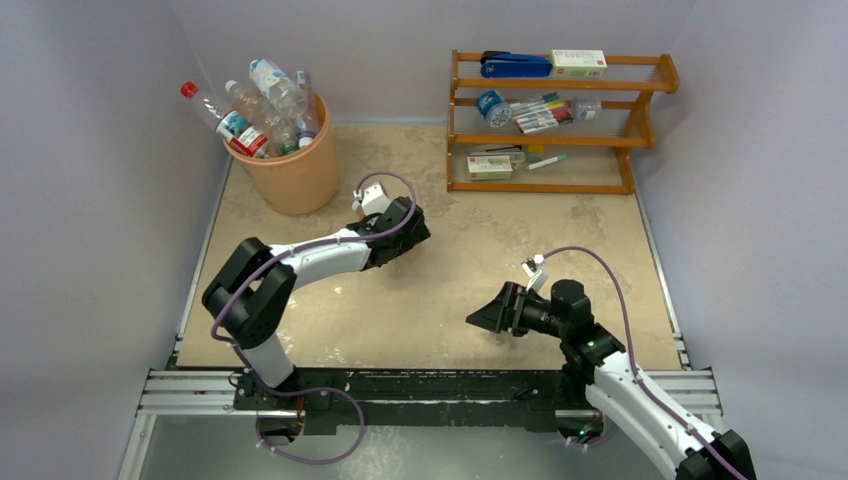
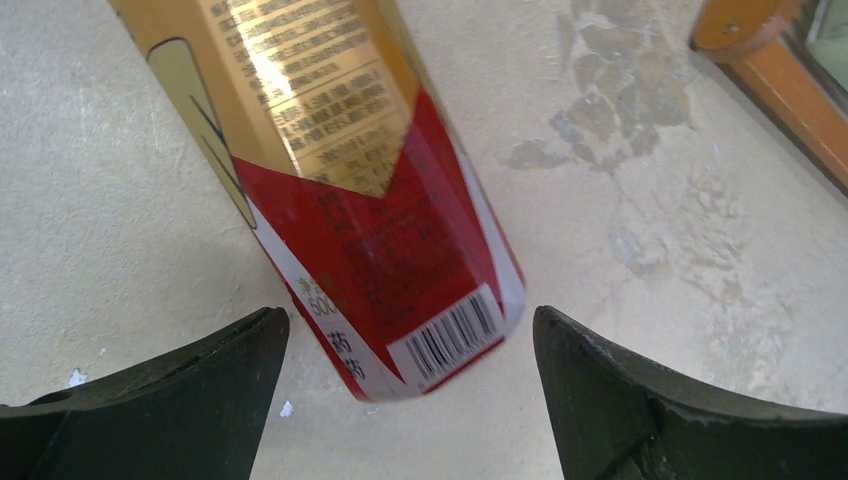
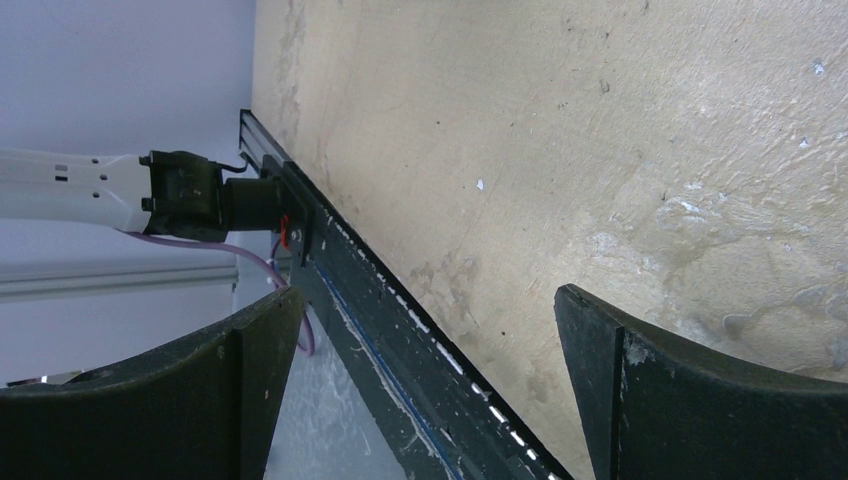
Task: Put the plastic bottles in the bin
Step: Pick up the plastic bottle at the center of the board.
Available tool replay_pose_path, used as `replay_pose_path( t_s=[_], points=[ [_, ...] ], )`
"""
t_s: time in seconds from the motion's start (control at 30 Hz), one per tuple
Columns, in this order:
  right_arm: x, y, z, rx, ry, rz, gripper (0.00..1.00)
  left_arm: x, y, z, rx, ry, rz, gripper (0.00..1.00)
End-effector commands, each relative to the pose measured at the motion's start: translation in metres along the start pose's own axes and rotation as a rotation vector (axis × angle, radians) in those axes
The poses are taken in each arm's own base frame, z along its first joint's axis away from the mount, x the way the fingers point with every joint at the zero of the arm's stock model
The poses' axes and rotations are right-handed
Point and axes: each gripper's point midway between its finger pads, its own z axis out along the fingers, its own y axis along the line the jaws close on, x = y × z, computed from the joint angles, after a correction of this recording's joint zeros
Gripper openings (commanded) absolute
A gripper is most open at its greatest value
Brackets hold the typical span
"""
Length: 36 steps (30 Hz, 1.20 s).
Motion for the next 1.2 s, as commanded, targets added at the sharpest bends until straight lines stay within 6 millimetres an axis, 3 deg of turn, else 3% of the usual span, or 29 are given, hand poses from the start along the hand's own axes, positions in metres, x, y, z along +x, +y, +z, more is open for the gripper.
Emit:
replay_pose_path(
  t_s=[0.0, 0.27, 0.7, 0.9, 1.17],
  points=[
    [0.000, 0.008, -0.002, -0.050, -0.007, -0.021, 0.99, -0.014, -0.009, 0.008, -0.006, -0.033, -0.118, 0.92],
    [0.005, 0.005, -0.003, -0.054, -0.007, -0.014, 0.99, -0.013, 0.003, 0.020, -0.024, -0.025, -0.129, 0.92],
    [0.007, 0.003, -0.002, -0.059, -0.003, -0.014, 0.99, -0.010, 0.022, 0.013, -0.037, -0.021, -0.060, 0.82],
    [0.008, 0.002, -0.002, -0.061, -0.007, -0.012, 0.99, -0.010, 0.027, 0.007, -0.048, -0.008, 0.021, 0.75],
    [0.007, 0.002, -0.001, -0.062, -0.007, -0.014, 0.99, -0.003, 0.031, 0.001, -0.045, 0.045, 0.267, 0.56]
  ],
)
